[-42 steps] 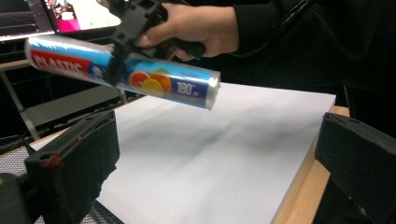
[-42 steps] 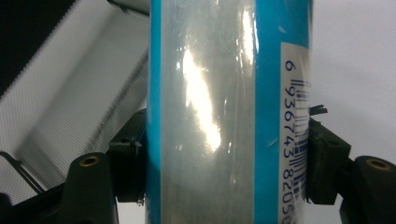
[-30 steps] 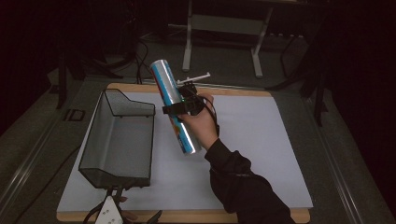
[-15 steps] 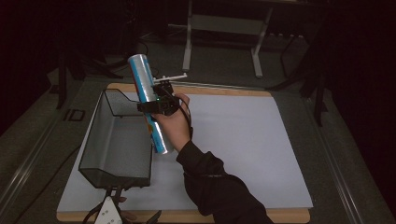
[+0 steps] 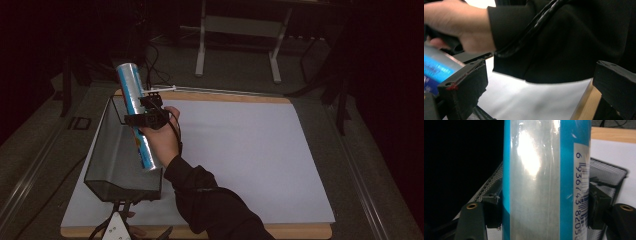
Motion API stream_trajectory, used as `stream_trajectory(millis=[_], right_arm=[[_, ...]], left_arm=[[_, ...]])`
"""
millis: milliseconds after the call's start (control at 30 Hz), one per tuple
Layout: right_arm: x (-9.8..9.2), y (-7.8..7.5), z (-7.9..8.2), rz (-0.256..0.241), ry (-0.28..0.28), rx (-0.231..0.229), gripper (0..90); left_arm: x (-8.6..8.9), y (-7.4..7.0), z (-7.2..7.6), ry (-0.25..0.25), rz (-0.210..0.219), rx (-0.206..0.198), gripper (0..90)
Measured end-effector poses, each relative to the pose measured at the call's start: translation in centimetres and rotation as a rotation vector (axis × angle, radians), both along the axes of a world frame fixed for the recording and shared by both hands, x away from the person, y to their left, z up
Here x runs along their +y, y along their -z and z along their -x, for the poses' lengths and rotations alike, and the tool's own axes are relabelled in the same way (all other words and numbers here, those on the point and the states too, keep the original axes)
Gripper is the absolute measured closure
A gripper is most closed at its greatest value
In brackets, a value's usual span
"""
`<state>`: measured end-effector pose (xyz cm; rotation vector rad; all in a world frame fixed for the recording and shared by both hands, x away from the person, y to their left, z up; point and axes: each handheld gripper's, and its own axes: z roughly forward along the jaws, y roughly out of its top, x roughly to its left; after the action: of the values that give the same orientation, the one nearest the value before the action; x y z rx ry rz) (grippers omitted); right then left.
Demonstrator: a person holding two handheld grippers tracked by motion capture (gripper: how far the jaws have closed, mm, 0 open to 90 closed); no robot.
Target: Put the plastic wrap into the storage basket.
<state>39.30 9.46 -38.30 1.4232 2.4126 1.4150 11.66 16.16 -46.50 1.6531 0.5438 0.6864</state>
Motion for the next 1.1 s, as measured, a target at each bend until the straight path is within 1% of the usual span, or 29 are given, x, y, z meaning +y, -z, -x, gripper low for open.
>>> stream_trajectory(millis=[33,133,233,267,300,333,367,400,467,533,567,633,667,700,767,800,833,967,1100], right_arm=[[0.7,0.9,0.1,-0.011,0.016,0.002,31.5],[1.1,1.7,0.1,-0.016,0.034,0.0,31.5],[1.3,2.5,0.0,-0.006,0.047,0.005,31.5],[1.3,3.0,0.0,-0.013,0.054,0.014,31.5],[1.3,3.0,0.0,-0.013,0.054,0.014,31.5],[1.4,3.7,0.2,-0.014,0.066,0.025,31.5],[1.4,3.7,0.2,-0.014,0.066,0.025,31.5],[1.5,4.5,0.3,-0.011,0.076,0.043,31.5],[1.5,4.8,0.3,-0.01,0.078,0.05,31.5],[1.6,5.6,0.7,0.013,0.08,0.053,31.5],[1.7,6.1,0.9,0.027,0.08,0.064,31.5],[1.7,6.7,1.1,0.029,0.078,0.077,31.5],[1.7,7.0,1.2,0.042,0.079,0.083,31.5],[1.6,7.2,1.4,0.049,0.08,0.074,31.5],[1.6,7.4,1.7,0.071,0.088,0.073,31.5],[1.5,7.6,1.8,0.07,0.095,0.073,31.4],[1.4,7.7,1.8,0.074,0.098,0.087,31.5],[1.1,8.0,1.9,0.082,0.114,0.107,31.4],[1.2,8.4,2.0,0.109,0.111,0.125,31.3]], left_arm=[[0.0,0.0,0.0,0.0,0.002,0.0,0.8],[0.1,0.0,0.1,0.001,0.002,0.0,0.7],[0.1,0.0,0.1,0.002,-0.004,0.001,0.7],[0.1,0.0,0.0,0.002,-0.005,0.001,0.7],[0.1,0.0,0.0,0.002,-0.005,0.001,0.7],[0.0,0.0,0.1,0.002,-0.004,0.0,0.7],[0.0,0.0,0.1,0.002,-0.004,0.0,0.7],[0.0,0.0,0.1,0.002,-0.005,0.001,0.7],[0.0,0.0,0.1,0.002,-0.006,0.001,0.7],[0.0,0.0,0.1,0.002,-0.008,-0.001,0.7],[0.0,0.1,0.1,0.002,-0.009,0.001,0.7],[0.0,0.1,0.1,0.002,-0.011,0.0,0.7],[0.0,0.0,0.1,0.003,-0.009,-0.001,0.7],[0.0,0.0,0.1,0.003,-0.007,-0.001,0.7],[0.0,0.0,0.1,0.004,-0.007,-0.001,0.7],[0.0,0.0,0.1,0.004,-0.008,-0.001,0.7],[0.0,0.0,0.1,0.005,-0.009,-0.001,0.7],[0.0,0.0,0.1,0.006,-0.009,0.0,0.8],[-0.1,0.1,0.1,0.005,-0.01,0.0,0.7]])
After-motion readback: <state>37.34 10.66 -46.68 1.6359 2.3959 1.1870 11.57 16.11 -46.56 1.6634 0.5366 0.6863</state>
